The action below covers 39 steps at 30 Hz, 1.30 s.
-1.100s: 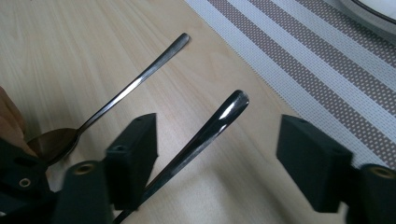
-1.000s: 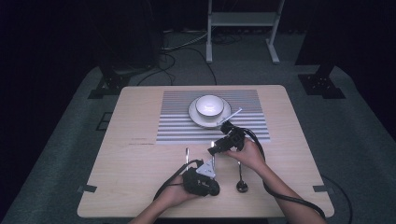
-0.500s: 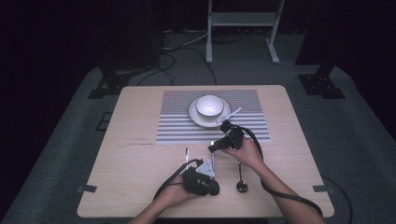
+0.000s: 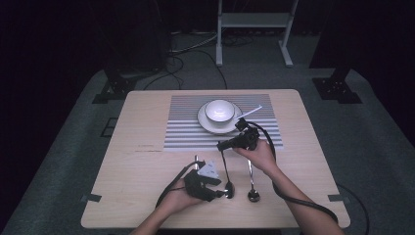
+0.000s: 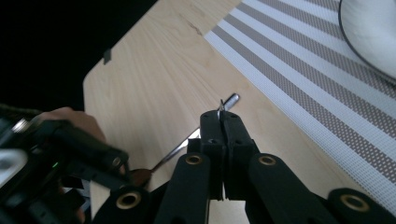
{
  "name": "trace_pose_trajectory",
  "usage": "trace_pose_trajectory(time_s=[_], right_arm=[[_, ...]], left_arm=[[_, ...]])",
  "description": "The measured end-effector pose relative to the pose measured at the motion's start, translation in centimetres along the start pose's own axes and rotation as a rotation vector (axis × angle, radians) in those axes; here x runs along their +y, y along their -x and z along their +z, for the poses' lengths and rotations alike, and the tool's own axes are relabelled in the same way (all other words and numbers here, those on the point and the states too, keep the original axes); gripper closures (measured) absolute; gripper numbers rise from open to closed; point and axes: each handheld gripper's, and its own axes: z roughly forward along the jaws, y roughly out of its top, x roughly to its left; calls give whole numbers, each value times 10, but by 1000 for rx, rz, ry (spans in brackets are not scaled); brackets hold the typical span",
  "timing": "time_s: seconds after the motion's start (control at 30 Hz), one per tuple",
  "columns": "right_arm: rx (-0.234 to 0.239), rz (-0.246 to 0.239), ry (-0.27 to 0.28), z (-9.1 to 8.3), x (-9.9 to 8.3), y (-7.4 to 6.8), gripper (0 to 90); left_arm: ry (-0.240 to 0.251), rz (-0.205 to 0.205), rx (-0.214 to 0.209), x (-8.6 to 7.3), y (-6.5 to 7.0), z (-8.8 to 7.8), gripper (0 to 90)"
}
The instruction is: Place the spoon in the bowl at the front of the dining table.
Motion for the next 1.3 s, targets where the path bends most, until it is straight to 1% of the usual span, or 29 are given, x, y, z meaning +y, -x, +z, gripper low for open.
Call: trace_pose_trajectory(time_s=[0.1, 0.17, 0.2, 0.23, 0.27, 0.3, 0.37, 0.4, 0.43, 0.47, 0.5, 0.57, 0.6, 0.63, 0.67, 0.7, 0.8, 0.87, 0.9, 1.03, 1.17, 1.23, 1.3], right_arm=[[-8, -7, 0, -6, 5, -3, 890], [-6, 1, 8, -10, 9, -4, 890], [-6, 1, 8, -10, 9, -4, 890], [-14, -2, 16, -14, 11, -4, 890], [-19, 4, 30, -18, 16, -4, 890], [-22, 11, 35, -20, 17, -3, 890], [-29, 22, 47, -23, 21, -1, 889], [-29, 22, 47, -23, 21, -1, 889], [-34, 35, 62, -27, 24, 3, 890], [-34, 35, 62, -27, 24, 3, 890], [-42, 45, 73, -30, 27, 6, 890], [-47, 50, 79, -33, 29, 8, 890], [-52, 56, 81, -34, 31, 9, 890], [-55, 57, 86, -35, 32, 10, 890], [-56, 57, 90, -36, 33, 10, 890], [-58, 61, 95, -37, 35, 11, 889], [-73, 65, 101, -40, 41, 13, 889], [-76, 69, 104, -41, 43, 14, 889], [-82, 71, 112, -42, 48, 15, 889], [-100, 80, 121, -46, 58, 19, 889], [-121, 97, 128, -47, 65, 25, 889], [-130, 92, 131, -48, 67, 26, 889], [-143, 96, 139, -49, 70, 27, 889]], left_arm=[[20, -26, 23, -4, -6, -9, 523], [29, -36, 42, -6, -11, -18, 501], [29, -36, 42, -6, -11, -18, 487], [38, -44, 51, -7, -14, -21, 487], [49, -61, 71, -9, -18, -28, 463], [55, -68, 84, -11, -21, -32, 443], [81, -100, 109, -15, -27, -41, 411], [81, -100, 109, -15, -27, -41, 391], [102, -130, 123, -19, -33, -48, 376], [102, -130, 123, -19, -33, -48, 369], [116, -154, 146, -23, -39, -54, 359], [124, -176, 165, -28, -44, -59, 343], [128, -185, 173, -29, -46, -60, 333], [128, -185, 173, -29, -46, -60, 323], [129, -200, 185, -32, -50, -63, 312], [131, -202, 190, -33, -51, -64, 310], [109, -211, 206, -36, -55, -66, 287], [113, -217, 210, -37, -55, -66, 286], [112, -230, 214, -39, -57, -66, 276], [100, -237, 227, -41, -60, -66, 246], [97, -244, 240, -44, -63, -66, 243], [93, -246, 242, -44, -63, -67, 236], [110, -262, 243, -47, -67, -70, 218]])
